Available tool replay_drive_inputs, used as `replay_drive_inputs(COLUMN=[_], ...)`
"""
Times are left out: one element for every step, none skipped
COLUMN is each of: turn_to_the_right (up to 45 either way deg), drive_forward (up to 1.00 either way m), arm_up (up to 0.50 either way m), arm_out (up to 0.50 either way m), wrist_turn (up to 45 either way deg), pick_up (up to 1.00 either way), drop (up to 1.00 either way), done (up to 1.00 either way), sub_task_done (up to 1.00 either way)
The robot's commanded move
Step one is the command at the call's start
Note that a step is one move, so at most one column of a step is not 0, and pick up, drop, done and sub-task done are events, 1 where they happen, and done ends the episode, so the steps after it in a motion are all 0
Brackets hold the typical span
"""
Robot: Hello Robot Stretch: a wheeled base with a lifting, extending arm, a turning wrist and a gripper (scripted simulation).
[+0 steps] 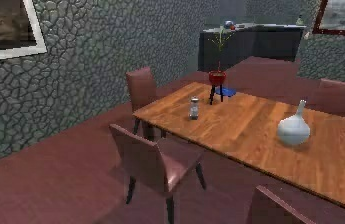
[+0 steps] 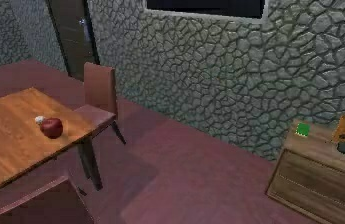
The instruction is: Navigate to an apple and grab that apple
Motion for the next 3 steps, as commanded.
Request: replay_drive_inputs(turn_to_the_right=[-30.0,45.0,45.0], drive_forward=[0.00,0.00,0.00], arm_up=[0.00,0.00,0.00], arm_out=[0.00,0.00,0.00], wrist_turn=[0.0,0.0,0.0], pick_up=[0.00,0.00,0.00], drop=[0.00,0.00,0.00], done=[0.00,0.00,0.00], sub_task_done=[0.00,0.00,0.00])
